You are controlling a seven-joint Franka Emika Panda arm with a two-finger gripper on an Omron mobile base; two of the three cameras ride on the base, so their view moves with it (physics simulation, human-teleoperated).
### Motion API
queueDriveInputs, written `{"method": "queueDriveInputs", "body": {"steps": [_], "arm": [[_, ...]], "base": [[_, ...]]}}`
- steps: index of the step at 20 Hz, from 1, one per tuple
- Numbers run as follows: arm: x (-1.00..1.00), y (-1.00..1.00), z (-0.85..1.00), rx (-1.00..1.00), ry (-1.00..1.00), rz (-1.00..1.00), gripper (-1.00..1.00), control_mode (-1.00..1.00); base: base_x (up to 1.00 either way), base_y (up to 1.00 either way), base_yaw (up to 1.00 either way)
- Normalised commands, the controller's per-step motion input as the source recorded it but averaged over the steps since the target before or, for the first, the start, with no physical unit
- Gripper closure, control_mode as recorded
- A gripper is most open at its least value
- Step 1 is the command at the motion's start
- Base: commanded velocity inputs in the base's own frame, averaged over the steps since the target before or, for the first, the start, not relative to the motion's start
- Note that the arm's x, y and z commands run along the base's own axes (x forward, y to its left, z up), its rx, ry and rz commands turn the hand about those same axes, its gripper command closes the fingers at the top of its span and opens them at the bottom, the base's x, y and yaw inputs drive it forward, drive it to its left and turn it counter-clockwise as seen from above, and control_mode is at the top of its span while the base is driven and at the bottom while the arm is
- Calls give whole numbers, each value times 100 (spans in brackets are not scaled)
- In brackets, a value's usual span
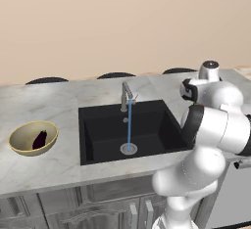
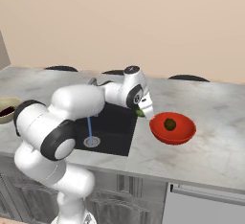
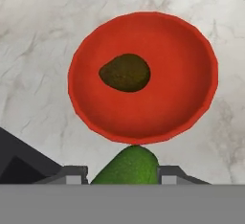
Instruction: Pick the avocados from the sink and place them in one bowl. Place the eggplant in the other bowl. Then turn off the sink faucet.
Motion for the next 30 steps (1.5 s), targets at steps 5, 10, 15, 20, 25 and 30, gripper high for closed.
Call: {"method": "queueDriveInputs", "body": {"steps": [5,10,15,20,25,30], "arm": [[6,-58,0,0,5,0,100,-100],[9,-35,-5,0,0,0,100,-100],[0,-18,-23,0,0,-1,100,-100],[0,-18,-22,0,0,-3,100,-100],[0,-22,-17,0,0,-2,100,-100],[0,-18,-23,0,0,-2,100,-100]], "base": [[0,0,0],[0,0,0],[0,0,0],[0,0,0],[0,0,0],[0,0,0]]}}
